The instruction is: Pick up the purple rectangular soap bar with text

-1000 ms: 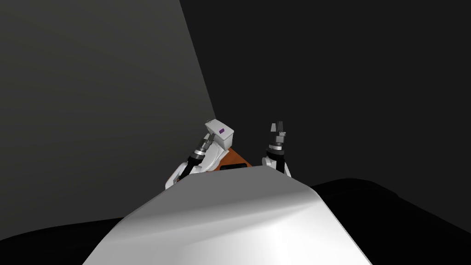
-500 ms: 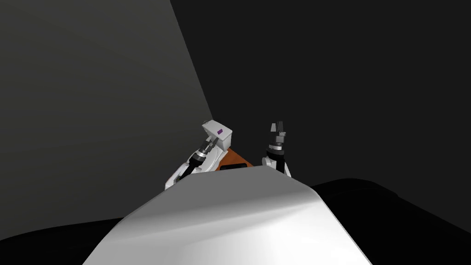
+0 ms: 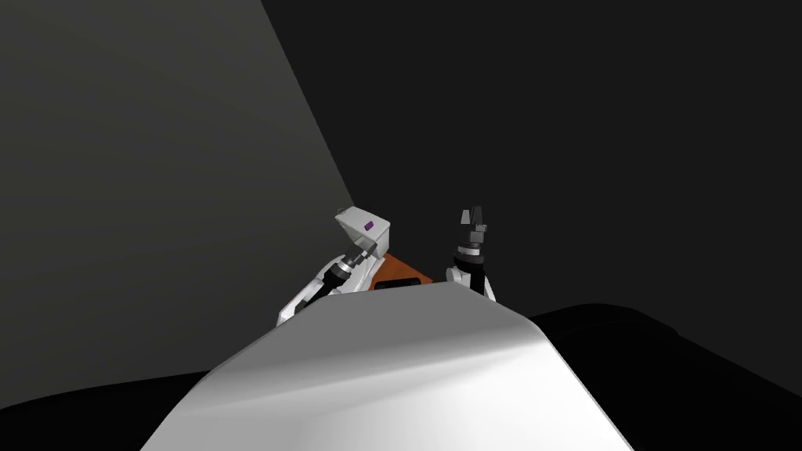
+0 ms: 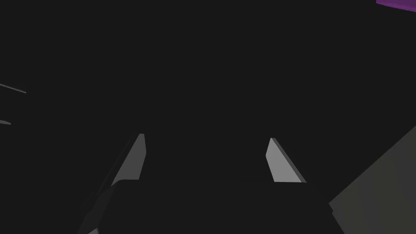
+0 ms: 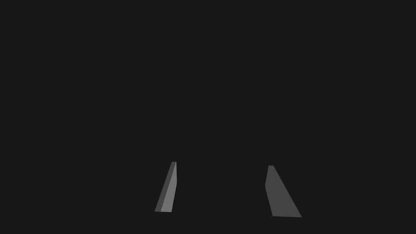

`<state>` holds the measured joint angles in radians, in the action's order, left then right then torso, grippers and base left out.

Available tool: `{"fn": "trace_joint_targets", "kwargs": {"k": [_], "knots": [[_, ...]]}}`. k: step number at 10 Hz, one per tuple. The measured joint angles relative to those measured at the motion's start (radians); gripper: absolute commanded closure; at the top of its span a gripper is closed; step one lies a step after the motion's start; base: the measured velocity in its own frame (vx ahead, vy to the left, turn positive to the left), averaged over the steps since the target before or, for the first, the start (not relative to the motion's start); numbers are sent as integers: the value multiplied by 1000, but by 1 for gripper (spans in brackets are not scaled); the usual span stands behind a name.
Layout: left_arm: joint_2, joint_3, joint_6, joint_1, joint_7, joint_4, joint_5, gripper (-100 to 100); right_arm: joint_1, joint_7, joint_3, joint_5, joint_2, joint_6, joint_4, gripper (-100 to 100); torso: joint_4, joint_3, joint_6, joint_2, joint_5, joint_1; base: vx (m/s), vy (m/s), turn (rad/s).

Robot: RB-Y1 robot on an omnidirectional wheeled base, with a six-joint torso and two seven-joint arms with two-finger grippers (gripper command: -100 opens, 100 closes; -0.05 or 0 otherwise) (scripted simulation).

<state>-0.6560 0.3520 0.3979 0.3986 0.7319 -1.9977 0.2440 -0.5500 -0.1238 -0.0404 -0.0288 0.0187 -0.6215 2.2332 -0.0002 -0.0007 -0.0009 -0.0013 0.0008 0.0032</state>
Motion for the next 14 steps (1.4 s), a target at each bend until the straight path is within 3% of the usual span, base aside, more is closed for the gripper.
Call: {"fn": "trace_joint_targets", "kwargs": {"k": [4,6,10,11,13,14], "knots": [[-71,42,5,-10,102,24,27,-100,0,0,0,0,0,0,0,0,0,0,-1,0,0,-1,-9,36,-224],[-119,82,5,-26,159,48,51,-100,0,0,0,0,0,0,0,0,0,0,0,0,0,-1,-8,34,-115],[-202,120,13,-32,255,65,74,-100,0,0,0,0,0,0,0,0,0,0,-1,0,0,-1,-13,30,-216],[-229,147,12,-40,282,76,90,-100,0,0,0,0,0,0,0,0,0,0,1,0,0,-1,-17,38,-221],[-263,162,21,-48,333,95,99,-100,0,0,0,0,0,0,0,0,0,0,-1,0,0,-2,-8,22,-177],[-289,190,19,-55,360,103,115,-100,0,0,0,0,0,0,0,0,0,0,0,0,0,-2,-14,33,-263]]}}
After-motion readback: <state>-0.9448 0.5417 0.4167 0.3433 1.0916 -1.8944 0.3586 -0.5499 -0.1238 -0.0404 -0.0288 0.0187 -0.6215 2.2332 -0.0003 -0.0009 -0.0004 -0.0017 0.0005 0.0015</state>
